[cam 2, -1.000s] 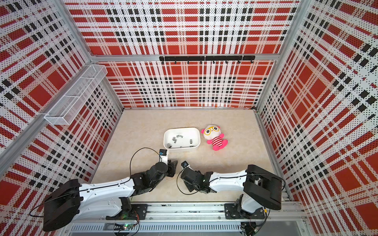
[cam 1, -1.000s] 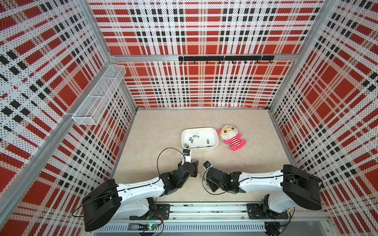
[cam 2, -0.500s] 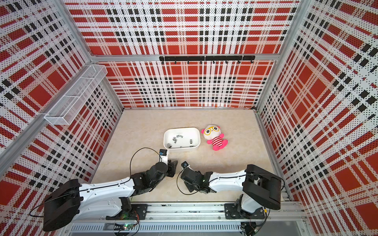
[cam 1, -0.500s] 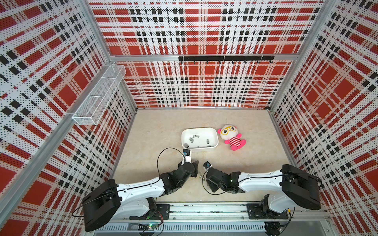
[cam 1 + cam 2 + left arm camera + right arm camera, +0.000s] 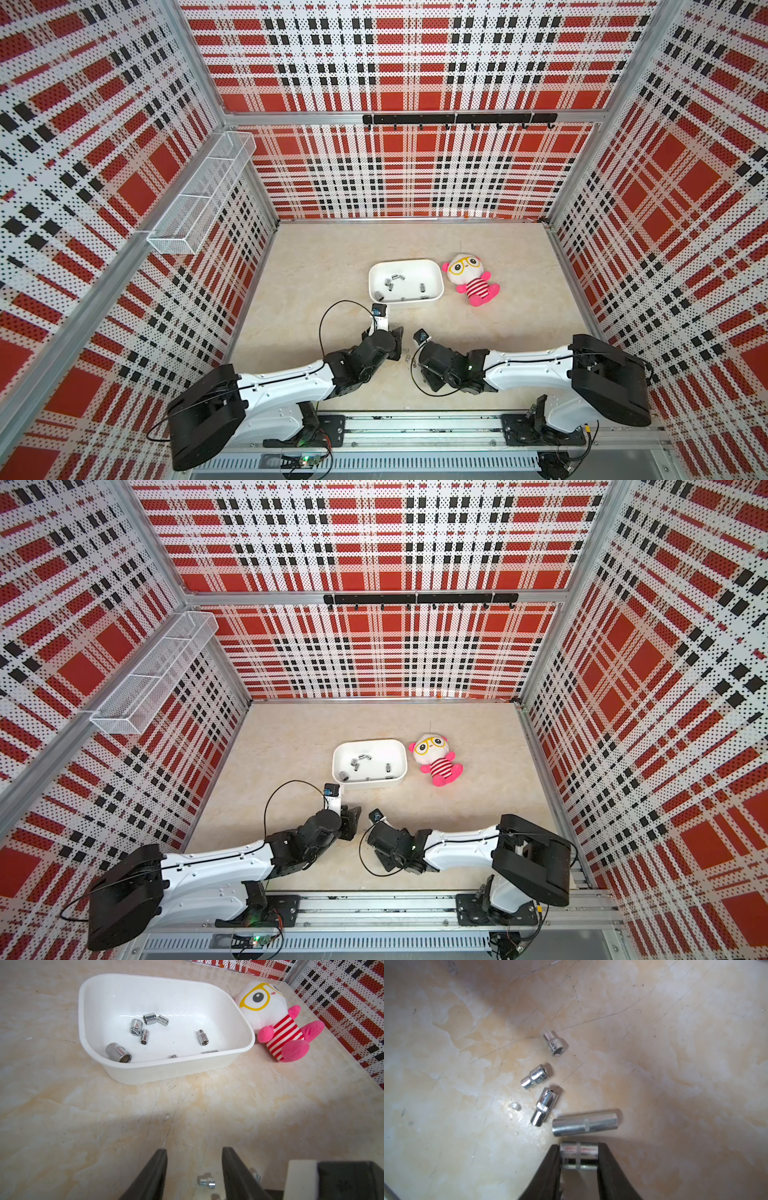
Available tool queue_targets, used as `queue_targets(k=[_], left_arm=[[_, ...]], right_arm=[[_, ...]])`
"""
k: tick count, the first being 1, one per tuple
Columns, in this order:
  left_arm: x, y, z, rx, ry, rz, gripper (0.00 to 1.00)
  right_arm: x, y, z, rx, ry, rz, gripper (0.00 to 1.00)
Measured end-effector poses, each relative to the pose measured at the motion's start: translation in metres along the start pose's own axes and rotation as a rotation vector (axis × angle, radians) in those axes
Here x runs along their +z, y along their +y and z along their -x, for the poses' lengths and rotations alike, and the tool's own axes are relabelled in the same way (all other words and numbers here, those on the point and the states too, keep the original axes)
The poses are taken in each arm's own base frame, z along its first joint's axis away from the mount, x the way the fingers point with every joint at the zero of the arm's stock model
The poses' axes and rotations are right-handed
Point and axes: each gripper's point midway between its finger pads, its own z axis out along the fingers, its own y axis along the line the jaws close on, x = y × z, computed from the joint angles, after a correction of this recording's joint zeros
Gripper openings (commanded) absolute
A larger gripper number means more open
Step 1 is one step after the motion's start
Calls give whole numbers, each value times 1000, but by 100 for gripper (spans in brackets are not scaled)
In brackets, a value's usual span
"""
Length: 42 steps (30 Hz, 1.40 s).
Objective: Put the socket on the desktop into the storage box
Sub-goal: Pick up the socket head from the center of the board, then place the socket head in the storage box.
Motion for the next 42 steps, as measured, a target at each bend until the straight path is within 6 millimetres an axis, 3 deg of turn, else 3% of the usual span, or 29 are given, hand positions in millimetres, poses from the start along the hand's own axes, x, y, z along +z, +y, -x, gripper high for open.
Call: queue_targets(k=[7, 19, 22, 27, 30, 34, 42], left_arm=[[0, 2, 1, 1, -5, 11, 48], [-9, -1, 14, 18, -44, -9, 48], [-10, -2, 15, 29, -45, -19, 48], [-13, -5, 19, 35, -56, -35, 48], [-16, -7, 22, 35, -64, -44, 48], [-17, -9, 23, 42, -65, -56, 47], [-20, -15, 22, 62, -63, -83, 47]], right_arm=[[-10, -12, 9, 30, -45, -60, 23], [-66, -58, 55, 192, -268, -146, 23], [-70, -82, 75, 250, -280, -167, 25], [-79, -111, 132, 326, -327, -165, 26], [-72, -122, 168, 339, -342, -166, 28], [-45, -133, 198, 338, -313, -184, 28], [17, -135, 219, 333, -207, -157, 34]])
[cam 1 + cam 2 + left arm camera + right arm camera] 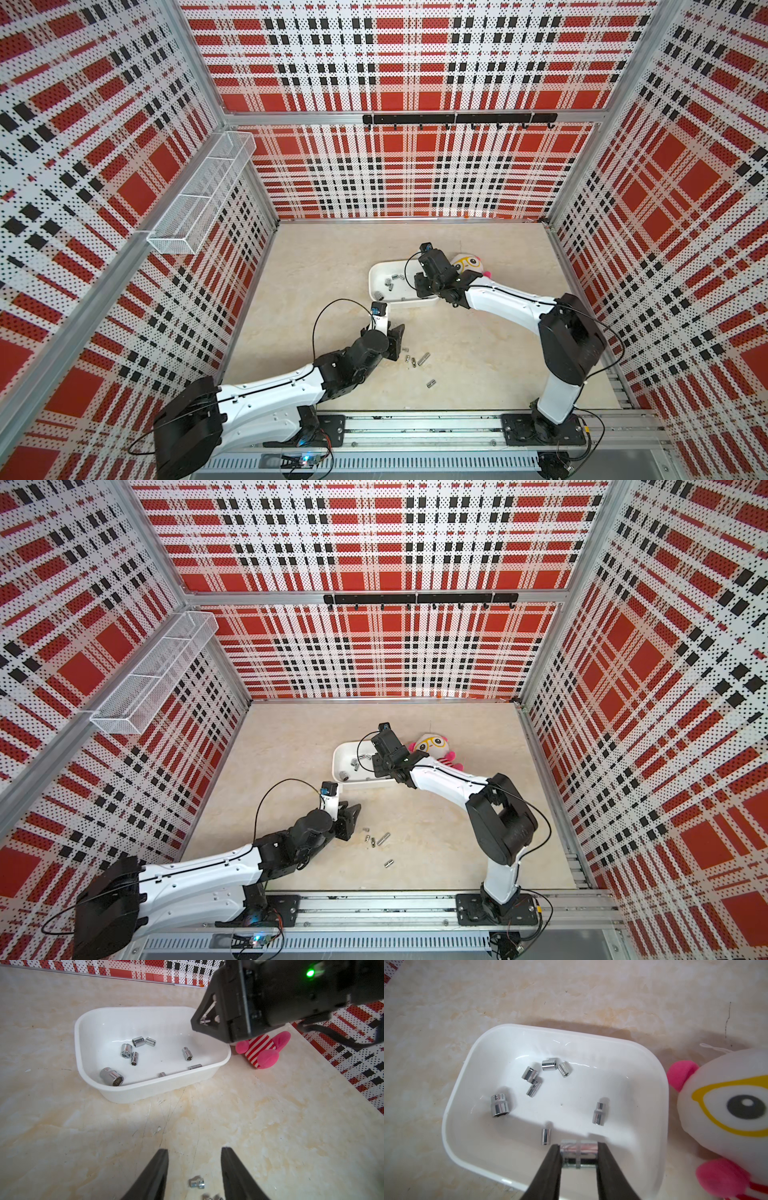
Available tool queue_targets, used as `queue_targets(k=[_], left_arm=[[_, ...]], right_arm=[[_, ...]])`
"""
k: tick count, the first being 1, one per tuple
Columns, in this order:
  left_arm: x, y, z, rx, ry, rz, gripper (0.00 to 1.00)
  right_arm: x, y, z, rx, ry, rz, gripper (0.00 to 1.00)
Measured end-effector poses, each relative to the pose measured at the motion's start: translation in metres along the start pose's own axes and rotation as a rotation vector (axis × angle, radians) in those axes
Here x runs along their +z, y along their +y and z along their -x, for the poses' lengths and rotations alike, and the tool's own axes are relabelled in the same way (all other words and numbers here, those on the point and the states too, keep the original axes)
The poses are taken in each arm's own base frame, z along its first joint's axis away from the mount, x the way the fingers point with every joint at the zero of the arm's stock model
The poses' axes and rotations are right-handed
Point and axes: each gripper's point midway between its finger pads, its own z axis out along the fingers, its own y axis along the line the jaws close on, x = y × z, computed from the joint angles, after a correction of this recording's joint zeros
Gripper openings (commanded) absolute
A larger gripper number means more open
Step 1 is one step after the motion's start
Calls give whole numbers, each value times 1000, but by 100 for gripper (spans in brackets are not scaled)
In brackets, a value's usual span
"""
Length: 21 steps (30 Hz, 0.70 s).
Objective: Put the socket on the desktop into the storage box
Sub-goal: Place the socket head in the storage box.
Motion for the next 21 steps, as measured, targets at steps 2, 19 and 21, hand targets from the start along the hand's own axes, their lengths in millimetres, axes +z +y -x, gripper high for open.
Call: queue_targets(k=[2, 19, 21], left_arm=[[-1, -1, 1, 2, -3, -3, 47], [-10, -33, -14, 78, 38, -121, 44], [-13, -44, -20, 113, 58, -145, 37]], right_arm=[[10, 1, -2, 1, 20, 2, 37], [-40, -23, -21, 23, 17, 14, 54], [-65, -29, -22, 34, -30, 24, 54]])
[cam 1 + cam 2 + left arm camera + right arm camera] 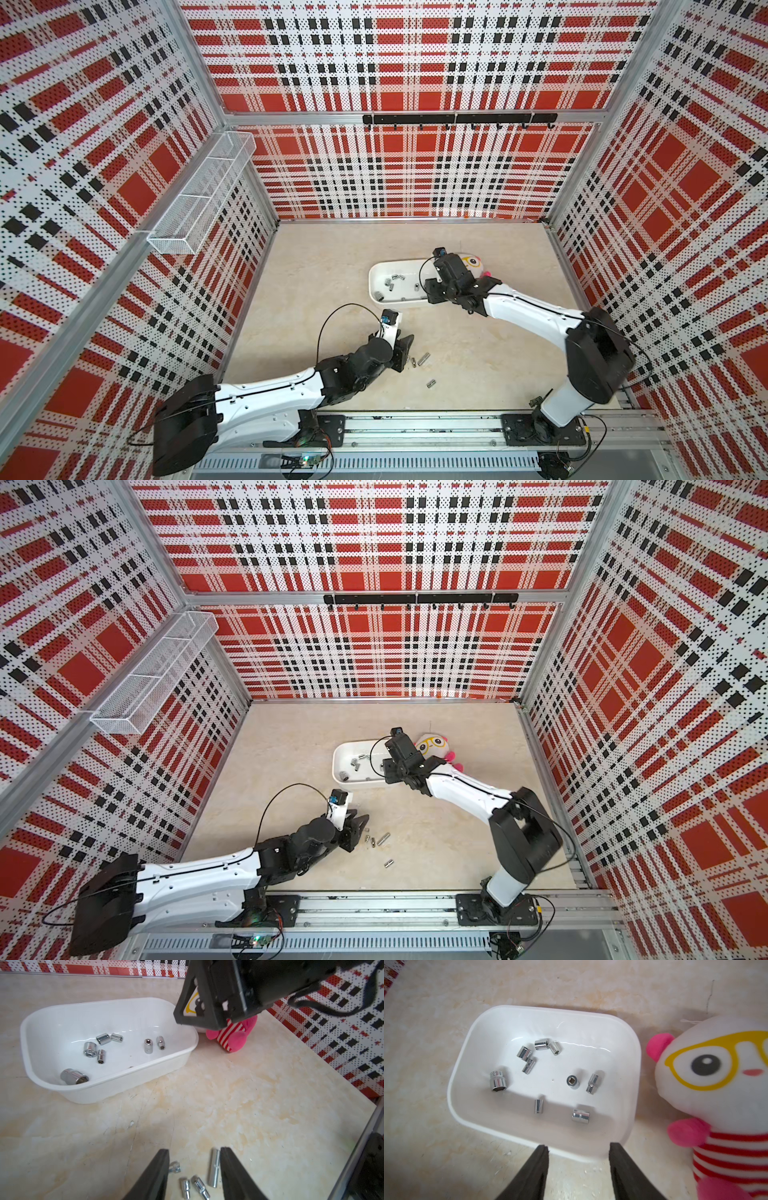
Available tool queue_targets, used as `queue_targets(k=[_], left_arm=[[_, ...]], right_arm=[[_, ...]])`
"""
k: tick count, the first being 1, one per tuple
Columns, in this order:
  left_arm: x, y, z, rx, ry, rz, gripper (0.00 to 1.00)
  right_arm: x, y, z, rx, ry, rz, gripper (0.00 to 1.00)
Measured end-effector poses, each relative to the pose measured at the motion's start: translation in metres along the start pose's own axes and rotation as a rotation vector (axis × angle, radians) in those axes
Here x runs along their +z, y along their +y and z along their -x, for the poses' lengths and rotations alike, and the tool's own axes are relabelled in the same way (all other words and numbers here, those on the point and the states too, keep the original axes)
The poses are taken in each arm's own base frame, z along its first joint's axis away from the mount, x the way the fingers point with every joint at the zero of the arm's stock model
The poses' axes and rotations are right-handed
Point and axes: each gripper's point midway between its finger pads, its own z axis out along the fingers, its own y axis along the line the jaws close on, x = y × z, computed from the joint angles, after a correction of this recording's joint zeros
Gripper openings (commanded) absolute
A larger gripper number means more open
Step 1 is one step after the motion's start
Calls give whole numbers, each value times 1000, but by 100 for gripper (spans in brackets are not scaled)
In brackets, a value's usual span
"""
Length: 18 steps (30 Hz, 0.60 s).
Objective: Put the socket on the desktop into the storage box
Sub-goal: Place the socket head in the storage box.
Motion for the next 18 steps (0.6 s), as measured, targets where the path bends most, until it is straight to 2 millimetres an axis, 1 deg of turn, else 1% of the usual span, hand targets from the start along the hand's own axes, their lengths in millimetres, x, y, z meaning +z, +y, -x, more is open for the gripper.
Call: queue_targets(k=[1, 3, 5, 7, 10, 14, 18], left_arm=[[0, -7, -2, 16, 9, -19, 32], [-3, -21, -3, 46, 17, -56, 31], [-6, -33, -5, 71, 21, -88, 32], [-7, -41, -12, 98, 36, -110, 33], [-5, -51, -29, 139, 84, -138, 36], [-4, -65, -60, 203, 168, -179, 37], [1, -73, -88, 281, 252, -190, 37]], right_arm=[[-14, -4, -2, 11, -26, 8, 54], [-34, -11, -8, 29, -65, 15, 54], [-49, -21, -23, 43, -90, 19, 55], [-61, -32, -45, 57, -100, 20, 57], [-75, -49, -76, 75, -113, 13, 58], [-87, -64, -93, 104, -163, 3, 59], [-89, -73, -102, 132, -180, -19, 58]])
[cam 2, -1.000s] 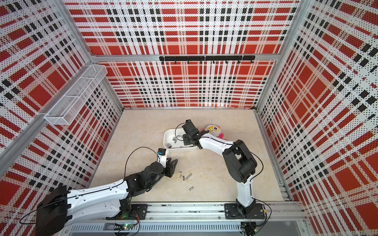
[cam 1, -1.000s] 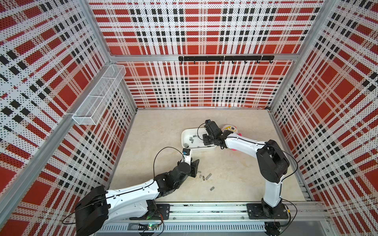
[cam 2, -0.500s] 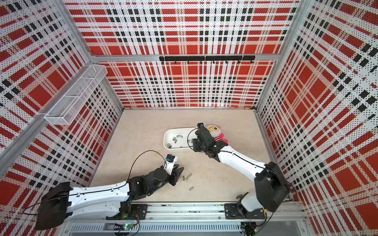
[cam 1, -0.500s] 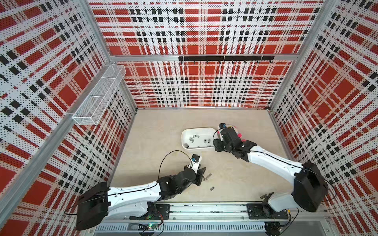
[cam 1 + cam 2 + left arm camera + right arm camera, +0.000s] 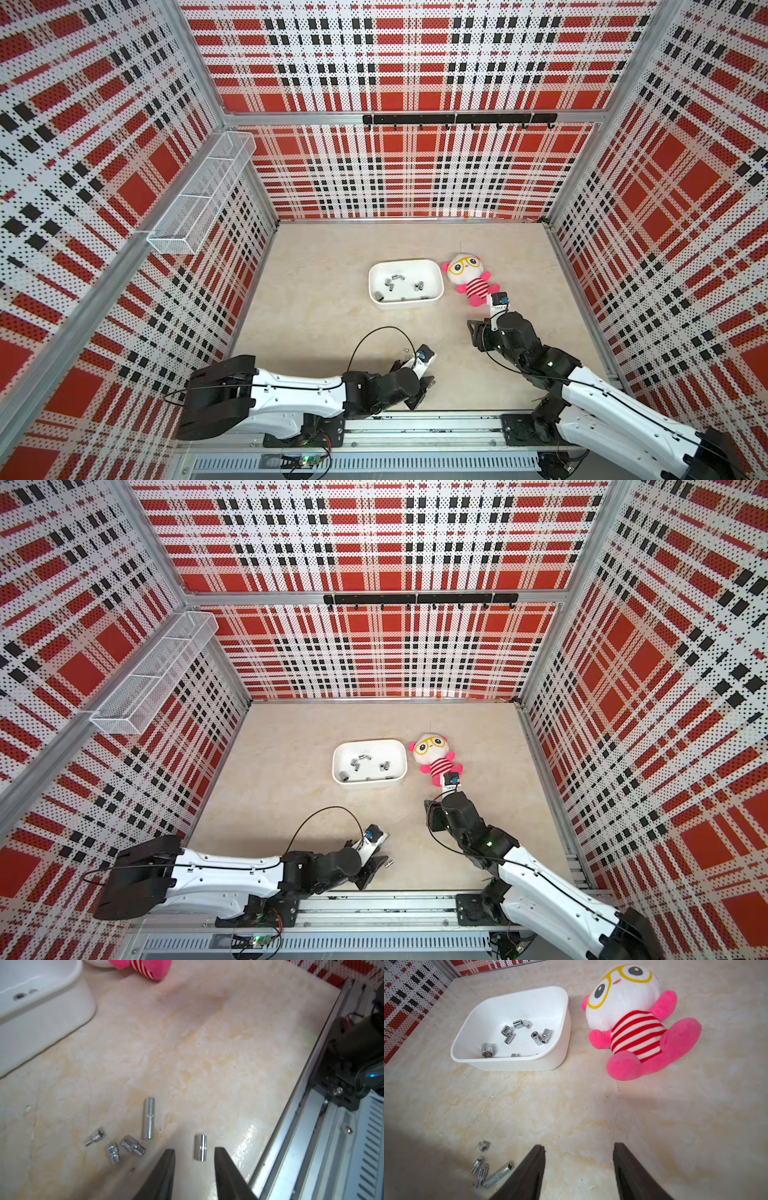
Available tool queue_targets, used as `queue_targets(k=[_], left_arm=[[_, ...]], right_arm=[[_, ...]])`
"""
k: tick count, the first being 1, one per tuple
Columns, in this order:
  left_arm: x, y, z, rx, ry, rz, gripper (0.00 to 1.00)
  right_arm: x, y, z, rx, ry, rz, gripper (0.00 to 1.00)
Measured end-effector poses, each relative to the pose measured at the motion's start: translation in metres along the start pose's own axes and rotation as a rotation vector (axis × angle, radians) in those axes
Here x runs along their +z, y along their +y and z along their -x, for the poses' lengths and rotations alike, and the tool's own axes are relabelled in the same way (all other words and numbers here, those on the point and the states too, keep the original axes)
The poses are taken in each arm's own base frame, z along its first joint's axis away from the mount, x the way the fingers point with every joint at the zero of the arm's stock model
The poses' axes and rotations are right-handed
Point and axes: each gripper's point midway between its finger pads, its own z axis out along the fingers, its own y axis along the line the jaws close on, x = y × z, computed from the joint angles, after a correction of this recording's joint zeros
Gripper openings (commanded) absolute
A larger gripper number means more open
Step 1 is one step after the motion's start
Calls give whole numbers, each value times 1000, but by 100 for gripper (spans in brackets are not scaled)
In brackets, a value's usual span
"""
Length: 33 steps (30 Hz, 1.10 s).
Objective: Put the socket on the desktop into the storage box
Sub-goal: Place the socket head in the storage box, then pick up the socket head from the center of the board.
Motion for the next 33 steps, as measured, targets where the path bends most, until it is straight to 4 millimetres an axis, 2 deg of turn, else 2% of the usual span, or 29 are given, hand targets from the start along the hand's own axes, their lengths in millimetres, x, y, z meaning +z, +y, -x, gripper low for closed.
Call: queue_targets(k=[7, 21, 28, 33], left_arm=[[17, -8, -14, 56, 82, 13, 31], [27, -13, -29, 103, 150, 20, 23], [30, -9, -39, 123, 183, 41, 22], [34, -11, -36, 124, 185, 46, 22]], right_arm=[[2, -5, -2, 26, -6, -23, 58], [3, -8, -1, 38, -10, -40, 58], [3, -8, -1, 38, -10, -40, 58], [3, -7, -2, 38, -10, -39, 58]])
